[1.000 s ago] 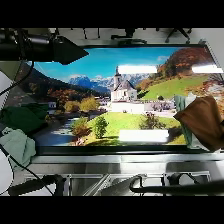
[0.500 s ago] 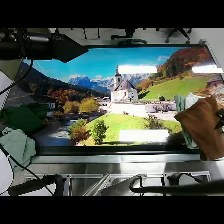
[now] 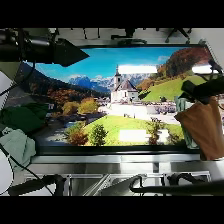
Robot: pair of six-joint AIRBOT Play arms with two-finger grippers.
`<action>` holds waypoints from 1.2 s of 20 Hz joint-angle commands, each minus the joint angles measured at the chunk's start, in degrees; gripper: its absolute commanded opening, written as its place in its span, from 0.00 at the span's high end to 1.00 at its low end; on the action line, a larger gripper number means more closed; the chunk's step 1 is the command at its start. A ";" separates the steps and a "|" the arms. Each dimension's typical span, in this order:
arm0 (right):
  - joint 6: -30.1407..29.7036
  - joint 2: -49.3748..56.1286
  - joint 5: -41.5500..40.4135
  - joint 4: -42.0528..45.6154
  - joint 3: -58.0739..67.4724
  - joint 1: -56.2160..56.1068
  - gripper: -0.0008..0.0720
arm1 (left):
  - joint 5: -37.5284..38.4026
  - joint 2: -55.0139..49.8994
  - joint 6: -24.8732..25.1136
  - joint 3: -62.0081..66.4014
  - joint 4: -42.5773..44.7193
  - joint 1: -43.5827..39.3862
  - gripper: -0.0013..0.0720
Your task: Fold the shirts.
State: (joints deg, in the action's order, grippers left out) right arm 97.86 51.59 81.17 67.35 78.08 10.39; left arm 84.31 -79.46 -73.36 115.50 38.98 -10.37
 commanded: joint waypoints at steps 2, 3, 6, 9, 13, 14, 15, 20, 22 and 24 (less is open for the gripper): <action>-1.95 -5.38 -3.45 -0.46 -5.60 -12.33 0.96 | 2.62 2.73 -0.24 -6.23 0.09 -4.04 0.96; -2.01 -6.43 -3.85 -0.15 -6.82 -14.34 0.96 | 1.03 4.63 0.79 -10.78 0.17 -6.01 0.96; -2.21 -7.65 -3.82 0.11 -9.05 -18.14 0.96 | -6.49 11.72 2.03 -28.02 4.31 -13.16 0.96; -3.61 -7.56 -3.87 0.09 -9.73 -19.06 0.96 | -15.50 17.81 1.99 -42.16 7.04 -18.56 0.96; -3.58 -7.52 -3.78 0.07 -9.75 -19.06 0.96 | -23.15 22.45 1.97 -50.29 6.14 -19.74 0.96; -3.54 -7.54 -3.72 -0.15 -9.75 -19.06 0.96 | -23.47 22.95 1.99 -50.93 6.19 -19.54 0.96; -2.86 -7.54 -2.86 -1.01 -9.75 -19.06 0.96 | -23.45 23.34 1.97 -51.34 6.19 -19.28 0.96; -2.54 -7.52 -0.98 -2.91 -9.75 -19.06 0.96 | -25.07 25.68 1.97 -55.10 6.25 -19.23 0.96; -2.54 -7.54 -0.98 -2.93 -9.75 -19.06 0.96 | -25.38 25.77 1.97 -55.23 6.43 -19.23 0.96; -2.54 -7.52 -0.98 -2.93 -9.75 -19.06 0.96 | -25.99 25.75 1.97 -55.23 6.40 -19.23 0.96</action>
State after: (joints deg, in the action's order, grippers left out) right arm 95.31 44.10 79.88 64.79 68.36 -8.62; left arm 59.66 -54.13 -71.40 60.97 45.23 -29.56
